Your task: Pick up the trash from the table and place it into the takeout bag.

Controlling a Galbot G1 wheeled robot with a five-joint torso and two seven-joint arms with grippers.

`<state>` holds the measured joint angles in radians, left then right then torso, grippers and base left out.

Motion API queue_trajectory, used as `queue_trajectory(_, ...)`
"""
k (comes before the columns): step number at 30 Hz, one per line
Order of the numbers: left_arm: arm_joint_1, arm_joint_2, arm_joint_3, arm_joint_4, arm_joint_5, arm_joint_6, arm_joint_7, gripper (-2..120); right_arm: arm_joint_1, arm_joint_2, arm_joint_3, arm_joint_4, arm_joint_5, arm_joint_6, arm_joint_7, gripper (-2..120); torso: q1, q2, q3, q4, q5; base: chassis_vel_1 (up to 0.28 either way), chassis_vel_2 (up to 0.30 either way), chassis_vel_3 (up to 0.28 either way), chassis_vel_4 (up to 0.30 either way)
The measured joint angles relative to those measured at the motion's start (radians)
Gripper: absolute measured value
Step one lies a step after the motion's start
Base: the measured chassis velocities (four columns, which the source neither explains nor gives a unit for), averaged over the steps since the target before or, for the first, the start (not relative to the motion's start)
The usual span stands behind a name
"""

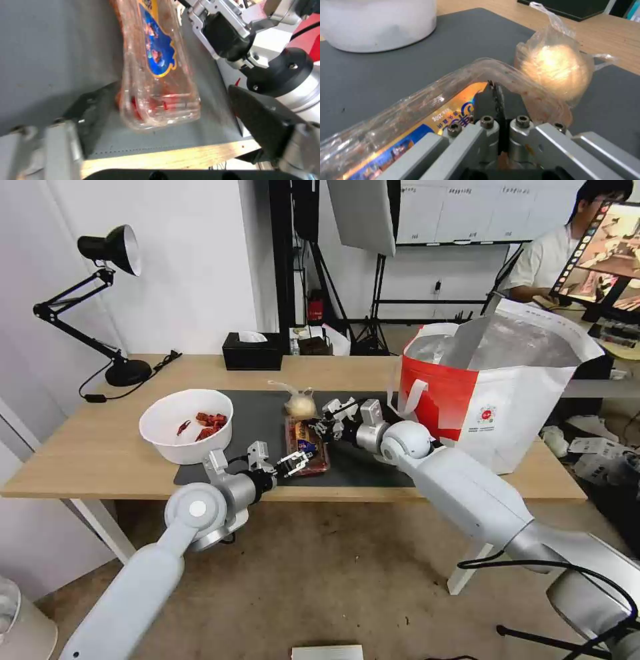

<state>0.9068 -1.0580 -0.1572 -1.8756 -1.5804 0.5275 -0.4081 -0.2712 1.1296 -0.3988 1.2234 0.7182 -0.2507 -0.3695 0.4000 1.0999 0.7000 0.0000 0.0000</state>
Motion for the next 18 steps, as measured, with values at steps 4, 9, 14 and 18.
queue_trajectory(4, 0.005, -0.005, 0.003, 0.004, 0.0, -0.001, -0.006, 68, 0.001, -0.003, 0.0, 0.003, 0.001, 0.0, 0.002, 0, 0.0, 0.0, 0.0, 0.0001, 0.0, 0.0, 0.0, 0.0, 0.0)
queue_trajectory(9, 0.005, -0.008, 0.008, 0.011, 0.004, -0.006, -0.01, 50, -0.003, -0.008, 0.0, 0.012, 0.004, 0.0, 0.006, 0, 0.0, 0.0, 0.0, 0.0001, 0.0, 0.0, 0.0, 0.0, 0.0)
queue_trajectory(14, 0.004, -0.011, 0.012, 0.016, 0.006, -0.009, -0.011, 36, -0.008, -0.012, 0.001, 0.018, 0.005, 0.0, 0.008, 0, 0.0, 0.0, 0.0, 0.0001, 0.0, 0.0, 0.0, 0.0, 0.0)
queue_trajectory(18, 0.004, -0.015, 0.016, 0.017, 0.01, -0.015, -0.012, 20, -0.013, -0.018, 0.002, 0.025, 0.009, 0.001, 0.01, 0, 0.0, 0.0, 0.0, 0.0, 0.0, 0.0, 0.0, 0.0, 0.0)
